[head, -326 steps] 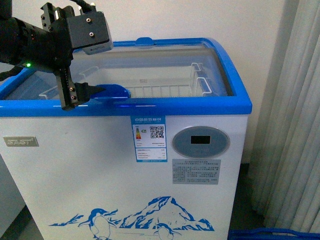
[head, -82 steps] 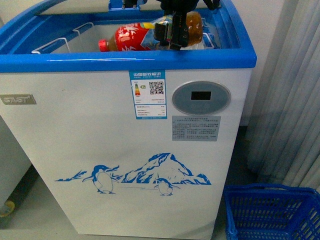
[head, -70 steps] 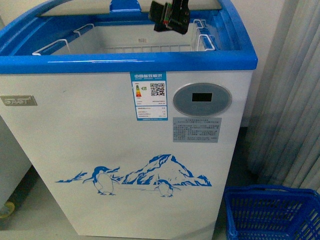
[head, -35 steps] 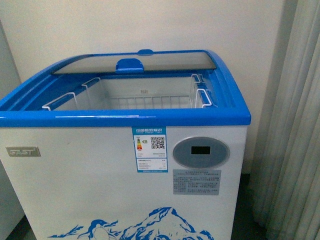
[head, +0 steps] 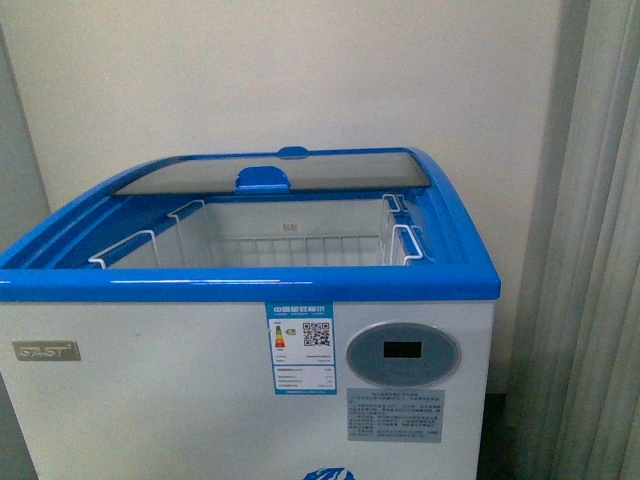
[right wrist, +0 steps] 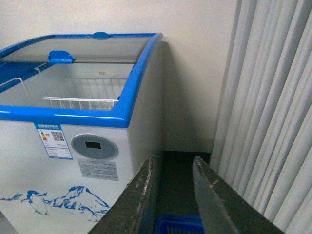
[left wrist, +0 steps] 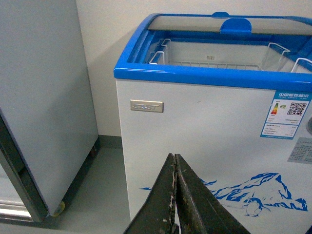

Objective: Put drink in fridge

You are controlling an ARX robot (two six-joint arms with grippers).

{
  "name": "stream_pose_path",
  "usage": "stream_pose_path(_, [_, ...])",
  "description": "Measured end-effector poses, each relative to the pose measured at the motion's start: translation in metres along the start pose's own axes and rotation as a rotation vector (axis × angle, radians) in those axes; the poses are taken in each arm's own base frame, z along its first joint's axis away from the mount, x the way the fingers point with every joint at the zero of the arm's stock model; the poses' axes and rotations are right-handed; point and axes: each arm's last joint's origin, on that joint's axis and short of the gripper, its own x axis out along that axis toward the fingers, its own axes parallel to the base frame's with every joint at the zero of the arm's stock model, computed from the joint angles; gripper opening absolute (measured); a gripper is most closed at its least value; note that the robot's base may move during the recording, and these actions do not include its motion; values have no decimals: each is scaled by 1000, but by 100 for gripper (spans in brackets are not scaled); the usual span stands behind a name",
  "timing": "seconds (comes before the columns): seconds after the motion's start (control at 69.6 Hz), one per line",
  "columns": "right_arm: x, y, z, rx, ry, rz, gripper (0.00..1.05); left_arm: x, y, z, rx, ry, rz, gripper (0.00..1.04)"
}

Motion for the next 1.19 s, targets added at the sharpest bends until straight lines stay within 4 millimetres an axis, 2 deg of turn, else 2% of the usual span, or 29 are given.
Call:
stream_pose_path(0.043, [0, 0, -7, -2, 1, 2, 2, 0, 0, 0, 0, 0, 0, 3])
stream_pose_path(0.216, [0, 0, -31, -5, 8, 1, 3, 0, 0, 0, 0, 0, 0, 3])
stream_pose_path(0.618, [0, -1, -62, -5, 9, 1, 3, 0, 0, 0, 0, 0, 0, 3])
stream_pose_path(0.949, [0, -1, -74, -5, 7, 1, 3, 0, 0, 0, 0, 0, 0, 3])
stream_pose_path(1.021, [0, -1, -81, -6, 2, 0, 3, 0, 0, 0, 0, 0, 0, 3])
stream_pose_path(1.136, [-1, -1, -81, -6, -4, 1, 3, 0, 0, 0, 0, 0, 0, 3])
stream_pose_path(1.193, [-1, -1, -81, -7, -6, 1, 11, 0, 0, 0, 0, 0, 0, 9])
